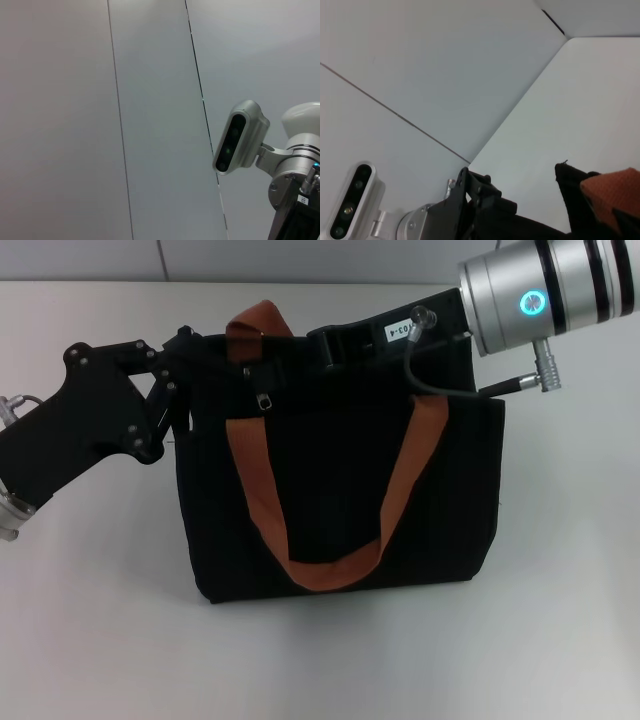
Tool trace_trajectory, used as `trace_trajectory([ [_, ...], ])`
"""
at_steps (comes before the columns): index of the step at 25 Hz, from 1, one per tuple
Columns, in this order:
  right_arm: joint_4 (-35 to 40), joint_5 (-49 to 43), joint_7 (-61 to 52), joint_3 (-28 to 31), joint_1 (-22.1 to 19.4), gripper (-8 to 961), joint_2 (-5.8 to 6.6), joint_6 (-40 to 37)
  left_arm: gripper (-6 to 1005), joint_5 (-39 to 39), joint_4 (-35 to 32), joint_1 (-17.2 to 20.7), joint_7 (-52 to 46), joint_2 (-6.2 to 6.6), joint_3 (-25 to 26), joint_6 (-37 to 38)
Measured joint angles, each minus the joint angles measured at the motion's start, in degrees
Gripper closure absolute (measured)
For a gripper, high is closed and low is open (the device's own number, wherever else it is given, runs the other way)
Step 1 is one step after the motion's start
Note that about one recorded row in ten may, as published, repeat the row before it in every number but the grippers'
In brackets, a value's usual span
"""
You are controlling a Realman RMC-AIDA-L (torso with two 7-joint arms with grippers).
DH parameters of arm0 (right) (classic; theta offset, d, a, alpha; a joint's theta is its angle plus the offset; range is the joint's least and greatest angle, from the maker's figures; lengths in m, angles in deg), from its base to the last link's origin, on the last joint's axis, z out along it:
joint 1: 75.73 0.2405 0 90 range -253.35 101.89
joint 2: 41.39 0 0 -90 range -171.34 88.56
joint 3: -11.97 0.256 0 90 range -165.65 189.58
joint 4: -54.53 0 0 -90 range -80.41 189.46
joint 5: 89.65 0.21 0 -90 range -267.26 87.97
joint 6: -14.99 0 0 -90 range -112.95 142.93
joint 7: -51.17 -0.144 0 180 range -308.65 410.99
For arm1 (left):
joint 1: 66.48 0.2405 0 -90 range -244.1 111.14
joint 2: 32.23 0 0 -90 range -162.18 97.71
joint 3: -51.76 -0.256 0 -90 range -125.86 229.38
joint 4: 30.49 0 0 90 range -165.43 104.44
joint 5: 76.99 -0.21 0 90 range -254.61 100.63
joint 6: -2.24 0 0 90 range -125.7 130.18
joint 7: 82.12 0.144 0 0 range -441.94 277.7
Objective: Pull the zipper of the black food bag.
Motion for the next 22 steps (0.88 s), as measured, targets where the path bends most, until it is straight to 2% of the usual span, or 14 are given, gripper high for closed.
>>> trace_trajectory([
  [22,2.06,0.06,-2.80,-3.52,0.17,891,-0.07,1.62,947,0.00,0.72,0.09,0.05,0.00,0.00,0.36],
])
